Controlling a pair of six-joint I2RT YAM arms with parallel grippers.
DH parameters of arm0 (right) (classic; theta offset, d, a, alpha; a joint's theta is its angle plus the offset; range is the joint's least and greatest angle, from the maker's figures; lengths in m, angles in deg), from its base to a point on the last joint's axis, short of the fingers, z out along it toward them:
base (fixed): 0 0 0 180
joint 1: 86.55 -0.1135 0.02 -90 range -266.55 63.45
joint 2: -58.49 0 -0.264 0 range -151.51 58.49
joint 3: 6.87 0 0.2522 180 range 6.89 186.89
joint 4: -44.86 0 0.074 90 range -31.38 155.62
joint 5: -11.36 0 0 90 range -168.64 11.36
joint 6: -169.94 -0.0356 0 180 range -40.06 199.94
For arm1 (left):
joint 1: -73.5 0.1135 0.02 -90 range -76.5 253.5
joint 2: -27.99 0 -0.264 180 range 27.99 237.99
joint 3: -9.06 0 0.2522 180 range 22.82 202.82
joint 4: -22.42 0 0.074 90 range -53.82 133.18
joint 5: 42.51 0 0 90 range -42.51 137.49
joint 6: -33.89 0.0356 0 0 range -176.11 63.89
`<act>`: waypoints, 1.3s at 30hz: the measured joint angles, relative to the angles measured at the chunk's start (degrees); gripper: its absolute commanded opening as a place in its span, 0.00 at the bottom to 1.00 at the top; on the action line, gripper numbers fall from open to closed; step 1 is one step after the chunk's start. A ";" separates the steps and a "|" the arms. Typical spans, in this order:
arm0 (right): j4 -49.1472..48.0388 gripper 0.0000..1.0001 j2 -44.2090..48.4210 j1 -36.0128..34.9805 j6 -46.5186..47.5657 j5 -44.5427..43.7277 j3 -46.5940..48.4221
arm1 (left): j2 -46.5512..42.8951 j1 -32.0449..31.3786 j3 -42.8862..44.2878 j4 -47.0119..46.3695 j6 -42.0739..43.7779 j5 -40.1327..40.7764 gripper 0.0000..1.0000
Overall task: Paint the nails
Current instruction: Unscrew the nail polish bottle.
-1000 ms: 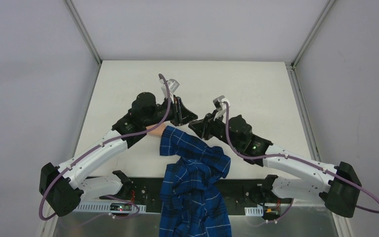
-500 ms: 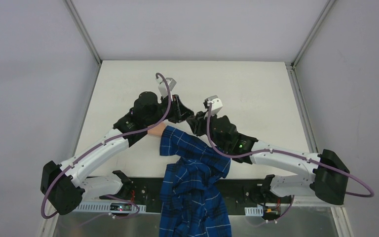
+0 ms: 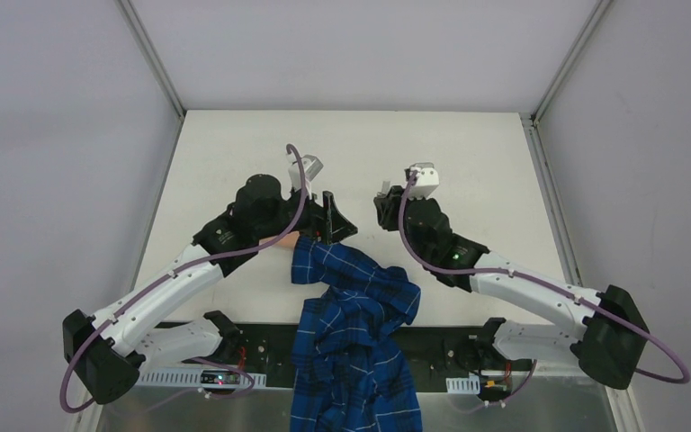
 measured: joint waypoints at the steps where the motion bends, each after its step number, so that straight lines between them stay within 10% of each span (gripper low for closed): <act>1: 0.66 0.00 0.90 0.61 -0.48 1.51 -0.39 | -0.39 0.00 0.00 0.24 0.24 0.00 0.84; 16: 4.07 0.00 17.90 7.54 -10.71 50.47 -6.88 | -1.66 -0.35 3.17 -1.75 2.21 -17.40 0.89; 39: 5.73 0.00 16.94 2.08 -10.12 60.35 -6.82 | 2.93 -0.39 4.02 -5.14 4.11 -36.28 0.91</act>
